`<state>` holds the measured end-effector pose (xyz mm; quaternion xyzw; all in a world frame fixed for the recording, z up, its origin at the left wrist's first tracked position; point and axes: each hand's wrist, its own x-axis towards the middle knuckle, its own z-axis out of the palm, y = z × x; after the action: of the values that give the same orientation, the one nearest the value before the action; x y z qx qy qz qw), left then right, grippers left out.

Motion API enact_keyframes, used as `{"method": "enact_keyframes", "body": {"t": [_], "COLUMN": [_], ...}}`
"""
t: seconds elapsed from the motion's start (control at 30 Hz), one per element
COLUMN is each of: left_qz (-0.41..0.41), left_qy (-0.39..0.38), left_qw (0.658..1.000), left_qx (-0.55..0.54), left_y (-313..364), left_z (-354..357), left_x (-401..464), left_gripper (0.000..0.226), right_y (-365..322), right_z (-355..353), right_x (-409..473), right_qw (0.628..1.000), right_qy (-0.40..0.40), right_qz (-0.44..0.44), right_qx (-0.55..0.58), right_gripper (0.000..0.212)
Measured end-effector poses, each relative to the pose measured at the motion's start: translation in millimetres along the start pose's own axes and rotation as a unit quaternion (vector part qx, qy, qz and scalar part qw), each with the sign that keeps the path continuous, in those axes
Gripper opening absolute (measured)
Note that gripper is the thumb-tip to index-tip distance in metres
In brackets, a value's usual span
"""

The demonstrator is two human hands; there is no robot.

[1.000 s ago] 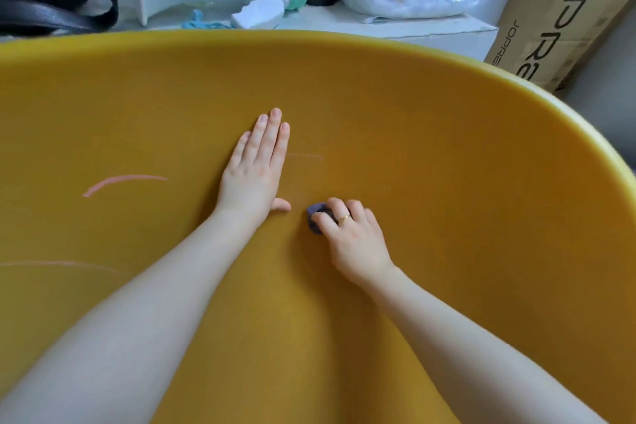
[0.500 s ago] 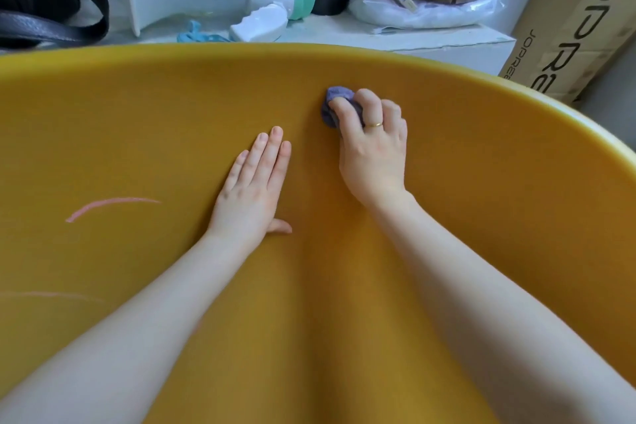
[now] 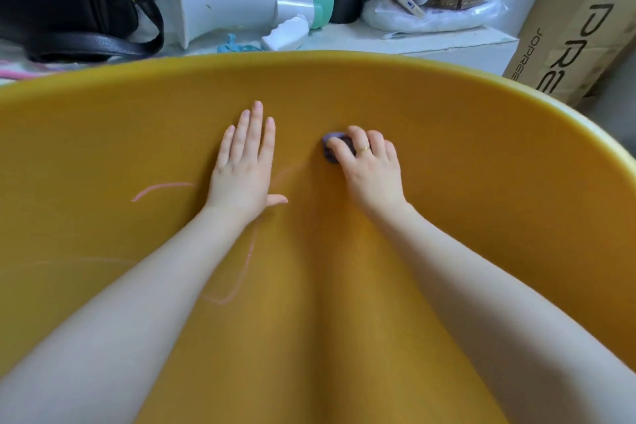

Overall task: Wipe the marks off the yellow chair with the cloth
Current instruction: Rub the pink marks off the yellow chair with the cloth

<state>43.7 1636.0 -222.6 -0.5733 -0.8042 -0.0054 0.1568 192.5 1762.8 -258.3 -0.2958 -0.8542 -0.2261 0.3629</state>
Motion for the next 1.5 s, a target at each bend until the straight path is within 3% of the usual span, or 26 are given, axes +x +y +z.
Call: {"method": "enact_keyframes", "body": {"t": [0.13, 0.23, 0.3, 0.4, 0.47, 0.57, 0.67, 0.87, 1.07, 1.33, 1.5], "left_qz": [-0.019, -0.032, -0.037, -0.046, -0.047, -0.051, -0.051, -0.054, -0.037, 0.016, 0.013], "left_qy": [-0.037, -0.016, 0.007, 0.028, 0.032, 0.03, 0.023, 0.014, 0.03, -0.017, -0.088], "left_qw": [0.999, 0.999, 0.999, 0.997, 0.997, 0.996, 0.996, 0.995, 0.997, 0.997, 0.984], "left_qx": [0.014, 0.013, 0.021, 0.053, 0.058, 0.066, 0.07, 0.08, 0.066, 0.071, 0.154], "left_y": [-4, -1, 0, -4, -6, -5, -3, -3, -3, -15, -43], "left_z": [3, 10, 17, 25, 30, 29, 27, 25, 27, 17, 4], "left_x": [1, 3, 6, 9, 9, 7, 5, 8, 9, -2, -17], "left_gripper": [0.139, 0.142, 0.145, 0.151, 0.15, 0.148, 0.147, 0.148, 0.144, 0.136, 0.139], "right_y": [4, -8, -15, -35, -54, -63, -48, -20, -33, -70, -62], "right_z": [-8, -1, 13, 29, 31, 30, 27, 11, 26, 36, 30], "right_x": [68, 64, 38, -26, -67, -84, -55, 58, 59, -74, -30], "right_qw": [0.992, 0.988, 0.992, 0.996, 0.995, 0.995, 0.995, 0.995, 0.987, 0.995, 0.997], "right_qy": [0.098, 0.126, 0.109, 0.022, -0.032, -0.047, -0.03, 0.09, 0.143, -0.028, 0.013], "right_qz": [0.081, 0.078, 0.036, -0.035, -0.038, -0.042, -0.07, 0.026, 0.064, -0.043, -0.058], "right_qx": [0.007, 0.036, 0.055, 0.084, 0.084, 0.08, 0.062, 0.023, 0.039, 0.086, 0.047], "right_gripper": [0.04, 0.033, 0.028, 0.034, 0.039, 0.039, 0.036, 0.031, 0.037, 0.042, 0.036]}}
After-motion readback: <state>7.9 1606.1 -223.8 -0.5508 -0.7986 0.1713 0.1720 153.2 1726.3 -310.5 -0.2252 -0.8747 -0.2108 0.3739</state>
